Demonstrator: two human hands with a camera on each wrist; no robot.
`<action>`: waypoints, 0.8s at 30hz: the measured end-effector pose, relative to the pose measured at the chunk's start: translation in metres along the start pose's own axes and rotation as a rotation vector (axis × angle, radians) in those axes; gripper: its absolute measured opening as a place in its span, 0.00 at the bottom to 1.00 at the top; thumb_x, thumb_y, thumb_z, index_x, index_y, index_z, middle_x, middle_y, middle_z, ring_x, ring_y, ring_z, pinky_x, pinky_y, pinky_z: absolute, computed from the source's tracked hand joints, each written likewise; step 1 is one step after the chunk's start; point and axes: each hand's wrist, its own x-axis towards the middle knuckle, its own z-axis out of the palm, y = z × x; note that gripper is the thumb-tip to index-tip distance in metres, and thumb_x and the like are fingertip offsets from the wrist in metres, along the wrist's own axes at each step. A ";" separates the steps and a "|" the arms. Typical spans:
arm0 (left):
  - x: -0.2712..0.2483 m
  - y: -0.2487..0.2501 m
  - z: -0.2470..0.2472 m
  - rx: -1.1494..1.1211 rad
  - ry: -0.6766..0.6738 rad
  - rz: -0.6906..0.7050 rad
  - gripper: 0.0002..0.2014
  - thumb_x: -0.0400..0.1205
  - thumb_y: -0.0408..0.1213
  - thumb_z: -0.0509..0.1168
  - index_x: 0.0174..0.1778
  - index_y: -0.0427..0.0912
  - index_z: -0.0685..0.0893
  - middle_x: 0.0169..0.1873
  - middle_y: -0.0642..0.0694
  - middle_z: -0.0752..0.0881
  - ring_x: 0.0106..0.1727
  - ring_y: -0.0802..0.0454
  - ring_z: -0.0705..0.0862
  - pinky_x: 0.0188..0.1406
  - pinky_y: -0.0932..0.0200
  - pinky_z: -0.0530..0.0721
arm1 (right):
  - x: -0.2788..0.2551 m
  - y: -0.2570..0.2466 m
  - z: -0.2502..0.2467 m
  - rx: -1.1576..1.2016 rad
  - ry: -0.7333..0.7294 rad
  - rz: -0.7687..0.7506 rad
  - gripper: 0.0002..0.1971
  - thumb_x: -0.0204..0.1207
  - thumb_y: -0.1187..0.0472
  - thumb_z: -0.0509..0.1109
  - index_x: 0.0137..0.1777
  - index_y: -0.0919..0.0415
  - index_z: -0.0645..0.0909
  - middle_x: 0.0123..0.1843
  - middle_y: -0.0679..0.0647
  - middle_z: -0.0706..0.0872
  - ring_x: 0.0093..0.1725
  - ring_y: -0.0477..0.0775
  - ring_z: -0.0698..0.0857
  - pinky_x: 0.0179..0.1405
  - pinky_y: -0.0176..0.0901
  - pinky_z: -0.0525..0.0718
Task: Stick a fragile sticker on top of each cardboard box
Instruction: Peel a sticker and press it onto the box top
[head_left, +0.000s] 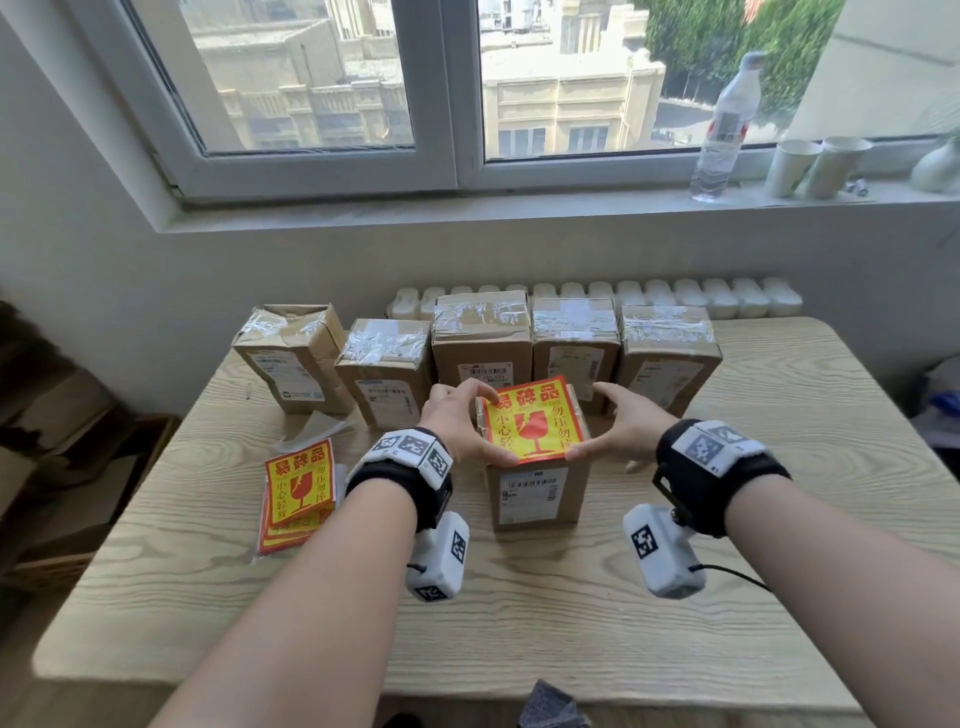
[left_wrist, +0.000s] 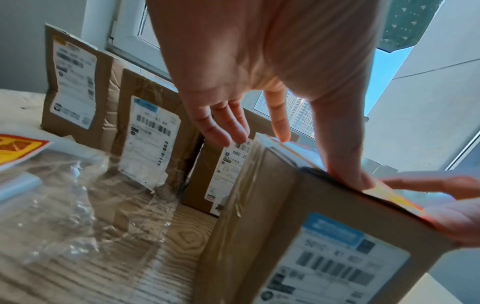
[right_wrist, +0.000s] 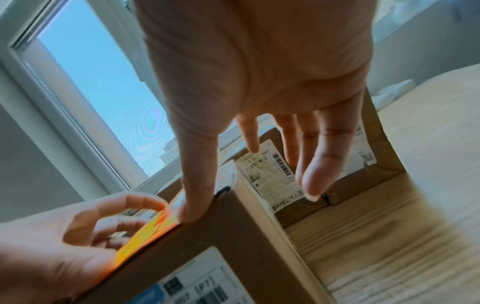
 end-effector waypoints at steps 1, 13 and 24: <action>0.001 -0.002 -0.003 -0.002 -0.013 -0.008 0.40 0.56 0.48 0.85 0.63 0.60 0.75 0.67 0.46 0.68 0.69 0.45 0.73 0.70 0.44 0.76 | 0.001 0.001 -0.002 0.011 -0.001 -0.002 0.60 0.54 0.46 0.86 0.83 0.44 0.53 0.82 0.58 0.63 0.68 0.61 0.78 0.41 0.52 0.90; 0.005 0.005 -0.001 -0.013 -0.158 0.026 0.54 0.61 0.45 0.84 0.81 0.61 0.61 0.77 0.47 0.67 0.77 0.48 0.69 0.75 0.50 0.68 | 0.010 -0.023 0.011 -0.205 0.013 -0.162 0.42 0.72 0.41 0.73 0.83 0.46 0.57 0.83 0.57 0.59 0.78 0.58 0.68 0.75 0.54 0.71; -0.001 0.007 -0.005 -0.159 -0.202 -0.035 0.55 0.65 0.33 0.82 0.83 0.56 0.55 0.76 0.46 0.71 0.76 0.48 0.70 0.68 0.52 0.71 | 0.000 -0.006 0.007 0.093 -0.091 -0.155 0.45 0.71 0.50 0.77 0.82 0.36 0.53 0.79 0.54 0.68 0.58 0.52 0.78 0.38 0.50 0.92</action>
